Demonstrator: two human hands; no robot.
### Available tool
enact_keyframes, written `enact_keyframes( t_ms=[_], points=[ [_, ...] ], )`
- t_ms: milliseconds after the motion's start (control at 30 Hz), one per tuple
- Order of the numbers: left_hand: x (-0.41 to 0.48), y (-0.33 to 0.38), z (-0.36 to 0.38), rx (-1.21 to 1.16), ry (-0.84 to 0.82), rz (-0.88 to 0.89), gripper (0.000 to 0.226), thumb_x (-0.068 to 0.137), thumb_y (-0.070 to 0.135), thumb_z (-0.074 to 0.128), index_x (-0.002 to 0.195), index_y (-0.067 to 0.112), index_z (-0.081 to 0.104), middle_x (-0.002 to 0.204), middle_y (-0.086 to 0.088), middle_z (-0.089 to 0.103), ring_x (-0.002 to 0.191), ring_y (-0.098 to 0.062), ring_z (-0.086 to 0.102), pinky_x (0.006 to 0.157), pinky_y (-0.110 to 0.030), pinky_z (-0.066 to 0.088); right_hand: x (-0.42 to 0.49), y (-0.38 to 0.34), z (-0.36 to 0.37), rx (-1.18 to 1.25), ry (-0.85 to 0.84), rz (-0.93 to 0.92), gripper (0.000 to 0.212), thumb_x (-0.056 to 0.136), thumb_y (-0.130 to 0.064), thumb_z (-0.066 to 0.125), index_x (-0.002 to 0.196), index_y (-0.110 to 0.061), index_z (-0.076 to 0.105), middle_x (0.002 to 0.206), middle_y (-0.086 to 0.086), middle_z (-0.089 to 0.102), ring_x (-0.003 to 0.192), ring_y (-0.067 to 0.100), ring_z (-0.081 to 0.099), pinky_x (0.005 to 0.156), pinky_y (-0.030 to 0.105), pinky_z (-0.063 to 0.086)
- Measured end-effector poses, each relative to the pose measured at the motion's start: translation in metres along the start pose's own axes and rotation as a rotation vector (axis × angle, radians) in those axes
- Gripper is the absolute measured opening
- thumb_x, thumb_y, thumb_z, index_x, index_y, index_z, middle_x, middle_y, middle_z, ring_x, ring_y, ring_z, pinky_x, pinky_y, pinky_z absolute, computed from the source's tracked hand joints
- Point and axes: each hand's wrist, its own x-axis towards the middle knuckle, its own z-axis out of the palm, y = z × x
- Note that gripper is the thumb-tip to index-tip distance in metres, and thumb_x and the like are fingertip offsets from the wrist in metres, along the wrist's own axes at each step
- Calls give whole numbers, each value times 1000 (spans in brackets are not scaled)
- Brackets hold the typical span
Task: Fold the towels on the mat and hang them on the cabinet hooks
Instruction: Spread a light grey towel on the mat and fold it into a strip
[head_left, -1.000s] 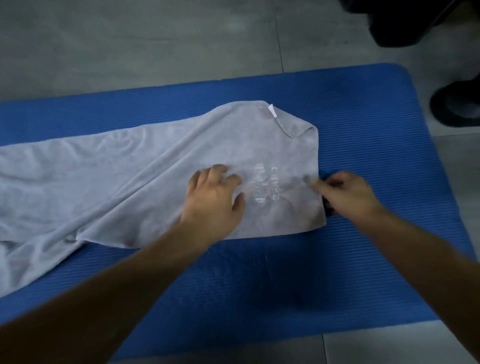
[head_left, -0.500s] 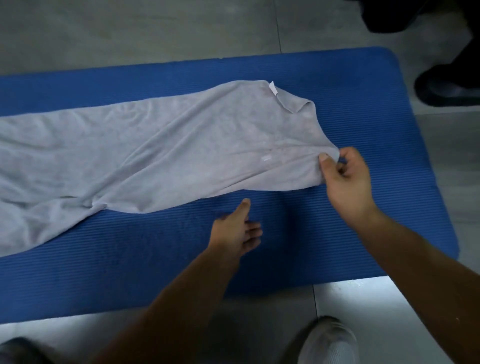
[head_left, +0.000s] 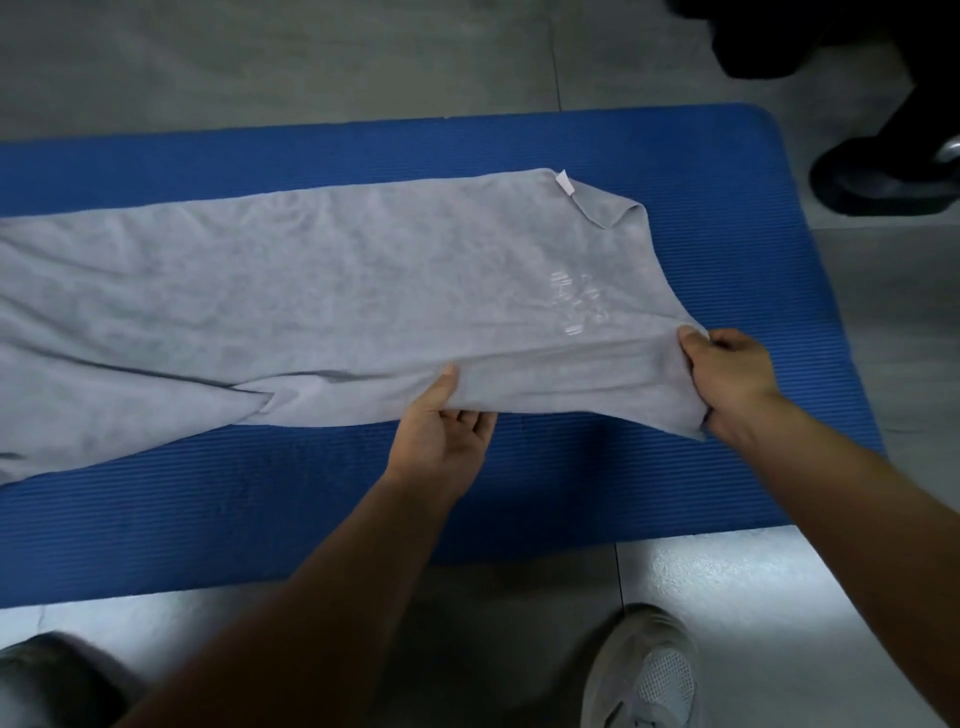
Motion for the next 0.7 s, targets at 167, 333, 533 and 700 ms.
enact_keyframes(
  t_ms=[167, 333, 533, 700],
  points=[
    [-6, 22, -31, -32, 130, 106, 11, 92, 18, 71, 101, 12, 72, 94, -5, 78, 84, -18, 76, 81, -34, 59, 11, 11, -6, -495, 23, -177, 30, 96, -39, 57, 95, -9, 57, 82, 5, 59, 83, 31, 61, 70, 35, 43],
    [-23, 44, -64, 33, 262, 153, 12, 94, 21, 70, 98, 11, 73, 99, -8, 77, 93, -22, 74, 88, -35, 58, -11, 11, 11, -889, -12, -250, 49, 89, -38, 59, 129, -12, 46, 129, 18, 46, 119, 38, 46, 91, 47, 46],
    [-26, 76, -90, -55, 342, 234, 24, 95, 25, 65, 111, 8, 70, 103, -8, 76, 93, -23, 73, 81, -35, 60, -52, 21, 69, -964, -540, -996, 48, 93, -44, 60, 134, -18, 60, 151, 8, 44, 141, 30, 32, 116, 44, 33],
    [-29, 122, -120, -129, 405, 289, 11, 94, 21, 67, 88, 13, 72, 94, -8, 75, 96, -24, 72, 94, -35, 58, -56, 19, 87, -1281, -661, -1076, 56, 98, -57, 37, 141, -24, 53, 161, 7, 29, 149, 28, 22, 120, 44, 27]
  ],
)
